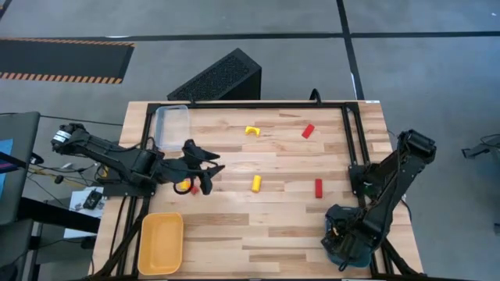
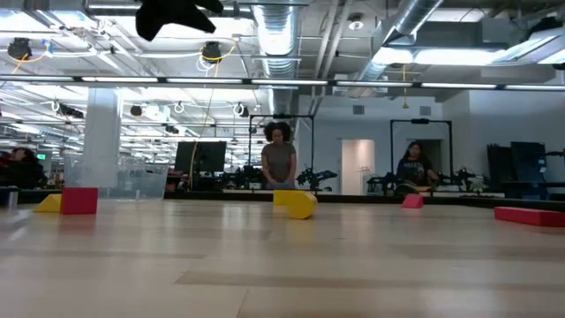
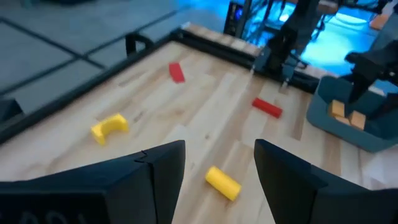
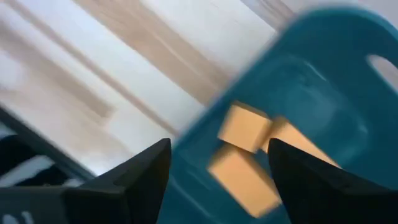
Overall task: Sort & place blocks by color
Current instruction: Put the top right yellow block into the transparent white bin
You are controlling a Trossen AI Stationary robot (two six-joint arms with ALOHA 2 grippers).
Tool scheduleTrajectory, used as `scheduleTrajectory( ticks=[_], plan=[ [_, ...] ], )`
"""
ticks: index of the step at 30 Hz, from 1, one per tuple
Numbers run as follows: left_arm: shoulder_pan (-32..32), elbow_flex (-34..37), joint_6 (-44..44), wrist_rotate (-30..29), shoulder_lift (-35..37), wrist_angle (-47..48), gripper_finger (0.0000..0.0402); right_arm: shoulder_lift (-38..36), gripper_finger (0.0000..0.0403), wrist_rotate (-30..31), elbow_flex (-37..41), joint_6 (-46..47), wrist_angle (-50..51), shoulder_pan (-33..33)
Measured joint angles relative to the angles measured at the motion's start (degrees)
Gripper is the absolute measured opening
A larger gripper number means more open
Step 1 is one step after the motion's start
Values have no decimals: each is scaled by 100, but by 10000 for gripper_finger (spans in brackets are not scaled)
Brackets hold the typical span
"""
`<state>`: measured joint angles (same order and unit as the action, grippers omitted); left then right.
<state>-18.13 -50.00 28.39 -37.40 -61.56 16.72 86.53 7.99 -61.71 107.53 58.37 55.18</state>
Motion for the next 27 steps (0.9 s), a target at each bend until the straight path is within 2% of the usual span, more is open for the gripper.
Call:
scheduleTrajectory(
  ticks=[4,7,15,22,27],
  plan=[
    [0,0,-467,-147,234,-134,183,-1,291,648,-167,-455,-355,-31],
    [0,0,-619,-267,403,-213,183,-1,291,827,-226,-974,-824,-150],
    [-57,0,-1296,-248,542,-735,183,1,289,848,-461,-2249,-1647,-705],
    [-55,0,-1333,-250,536,-656,183,-1,277,848,-645,-3822,-2592,-1387],
    [-36,0,-1428,-79,604,-649,183,-1,276,777,-649,-3684,-3170,-1953]
  ],
)
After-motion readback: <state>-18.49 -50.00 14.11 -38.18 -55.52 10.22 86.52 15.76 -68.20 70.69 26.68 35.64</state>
